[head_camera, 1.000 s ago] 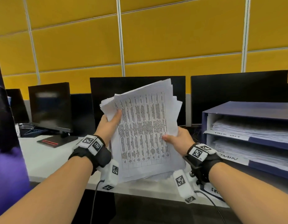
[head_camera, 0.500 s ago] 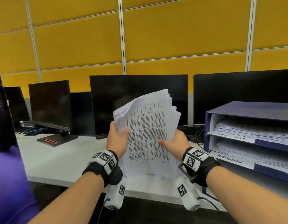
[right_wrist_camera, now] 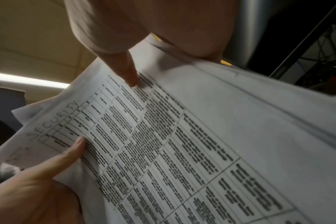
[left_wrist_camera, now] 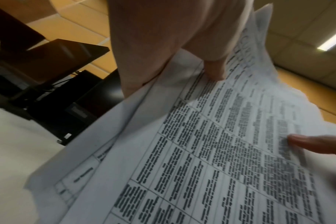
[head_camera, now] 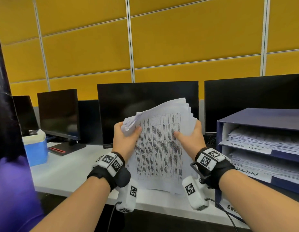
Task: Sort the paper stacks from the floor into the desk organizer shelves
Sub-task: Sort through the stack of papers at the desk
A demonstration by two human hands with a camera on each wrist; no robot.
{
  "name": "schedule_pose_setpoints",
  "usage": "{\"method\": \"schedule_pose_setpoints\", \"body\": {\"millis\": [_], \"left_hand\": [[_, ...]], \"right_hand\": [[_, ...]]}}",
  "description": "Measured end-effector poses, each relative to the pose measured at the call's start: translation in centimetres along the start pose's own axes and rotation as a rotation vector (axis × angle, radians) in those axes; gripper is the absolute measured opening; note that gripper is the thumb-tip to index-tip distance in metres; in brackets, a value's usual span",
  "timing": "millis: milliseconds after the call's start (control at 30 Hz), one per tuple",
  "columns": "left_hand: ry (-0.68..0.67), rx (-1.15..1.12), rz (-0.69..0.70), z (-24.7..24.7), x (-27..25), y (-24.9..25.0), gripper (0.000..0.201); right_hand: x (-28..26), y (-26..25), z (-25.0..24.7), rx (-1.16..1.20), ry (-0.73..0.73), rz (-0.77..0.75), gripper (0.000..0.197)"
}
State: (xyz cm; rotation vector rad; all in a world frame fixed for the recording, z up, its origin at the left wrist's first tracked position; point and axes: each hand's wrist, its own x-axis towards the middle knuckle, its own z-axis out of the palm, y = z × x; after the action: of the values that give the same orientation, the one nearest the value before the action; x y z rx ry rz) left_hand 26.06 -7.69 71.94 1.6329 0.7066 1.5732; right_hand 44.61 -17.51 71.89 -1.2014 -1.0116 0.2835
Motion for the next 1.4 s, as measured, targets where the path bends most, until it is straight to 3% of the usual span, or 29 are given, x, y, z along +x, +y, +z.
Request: {"method": "schedule_pose_setpoints", "body": {"millis": [100, 267, 333, 433, 500, 567, 733, 900, 1033, 1100, 1200, 1400], "left_hand": [[-0.072, -0.013, -0.101, -0.7, 0.0, -0.3, 0.019], [0.098, -0.062, -0.052, -0.1, 0.4, 0.4, 0.007], [0.137, -0.050, -0.048, 0.0, 0.0, 0.4, 0.020], [0.064, 0.002, -0.106, -0.1, -0.7, -0.2, 0.048], [0.045, -0.012, -0.118, -0.4, -0.6, -0.1, 0.054], [0.053, -0.041, -0.120, -0.6, -0.2, 0.2, 0.047], [0.097, 0.028, -0.035, 0.3, -0.4, 0.8, 0.007], [0.208, -0.011, 0.014, 1.2, -1.0, 1.6, 0.015], [0.095, 0.032, -0.116, 0.7, -1.4, 0.6, 0.054], [0.071, 0.018, -0.143, 0.0, -1.2, 0.3, 0.053], [-0.004, 0.029, -0.108, -0.7, -1.2, 0.9, 0.043], [-0.017, 0.083, -0.062, -1.3, -1.9, 1.6, 0.049]], "right_hand": [[0.1, -0.3, 0.0, -0.017, -0.001, 0.001, 0.059], [0.8, -1.9, 0.7, 0.025, 0.047, -0.085, 0.038], [0.9, -2.1, 1.0, 0.035, 0.035, -0.081, 0.037], [0.9, -1.6, 1.0, -0.009, 0.031, -0.069, 0.050], [1.0, -1.5, 0.9, 0.007, 0.062, -0.066, 0.057], [1.0, -1.7, 0.7, -0.004, 0.055, -0.074, 0.053], [0.6, -2.2, 1.0, -0.147, -0.005, -0.200, 0.029], [0.6, -2.9, 1.6, -0.080, 0.086, -0.271, 0.018], [0.5, -2.1, 1.1, -0.058, 0.160, -0.142, 0.047], [0.3, -1.8, 0.4, 0.003, 0.173, -0.098, 0.052], [0.0, -1.5, -0.3, -0.024, 0.098, -0.082, 0.040], [-1.0, -1.6, -1.2, -0.038, 0.016, -0.113, 0.031]]}}
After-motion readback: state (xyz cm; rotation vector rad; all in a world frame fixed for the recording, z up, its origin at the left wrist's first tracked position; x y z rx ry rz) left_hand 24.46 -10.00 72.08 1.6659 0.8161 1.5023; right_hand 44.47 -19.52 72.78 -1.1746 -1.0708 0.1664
